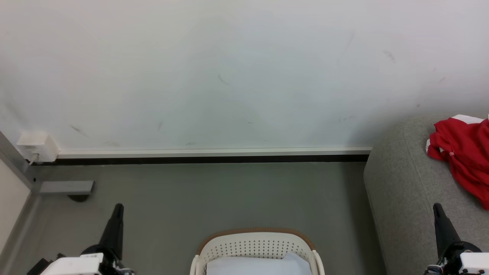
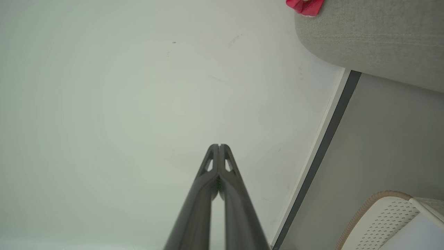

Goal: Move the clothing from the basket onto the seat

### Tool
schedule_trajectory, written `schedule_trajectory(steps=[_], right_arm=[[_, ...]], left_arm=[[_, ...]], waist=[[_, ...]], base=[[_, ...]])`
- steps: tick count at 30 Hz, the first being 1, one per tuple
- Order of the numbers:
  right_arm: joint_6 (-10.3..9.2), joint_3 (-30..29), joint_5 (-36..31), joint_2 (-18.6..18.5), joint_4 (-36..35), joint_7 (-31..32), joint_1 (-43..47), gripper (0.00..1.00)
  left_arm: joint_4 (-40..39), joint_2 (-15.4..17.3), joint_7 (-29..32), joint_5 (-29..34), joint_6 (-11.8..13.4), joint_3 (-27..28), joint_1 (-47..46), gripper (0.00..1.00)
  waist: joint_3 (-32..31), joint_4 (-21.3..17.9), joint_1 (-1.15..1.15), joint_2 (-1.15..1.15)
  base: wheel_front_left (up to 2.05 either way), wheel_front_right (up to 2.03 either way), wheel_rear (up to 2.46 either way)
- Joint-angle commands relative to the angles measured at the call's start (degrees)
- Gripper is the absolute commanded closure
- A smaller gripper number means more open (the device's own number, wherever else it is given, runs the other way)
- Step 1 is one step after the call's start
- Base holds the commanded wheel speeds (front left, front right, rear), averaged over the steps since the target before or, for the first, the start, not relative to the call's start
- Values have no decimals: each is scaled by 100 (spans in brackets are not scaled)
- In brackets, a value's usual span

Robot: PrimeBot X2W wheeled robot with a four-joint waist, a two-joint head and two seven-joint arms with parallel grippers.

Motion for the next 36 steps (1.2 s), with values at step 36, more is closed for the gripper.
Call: schedule_trajectory(steps=[36], right_arm=[[-14,-18,11,-40,-22,15,-71,100]], left_arm=[[-17,11,21,-77,-37,14,-40,100]], waist=[[0,0,0,0]], base=[[0,0,0]])
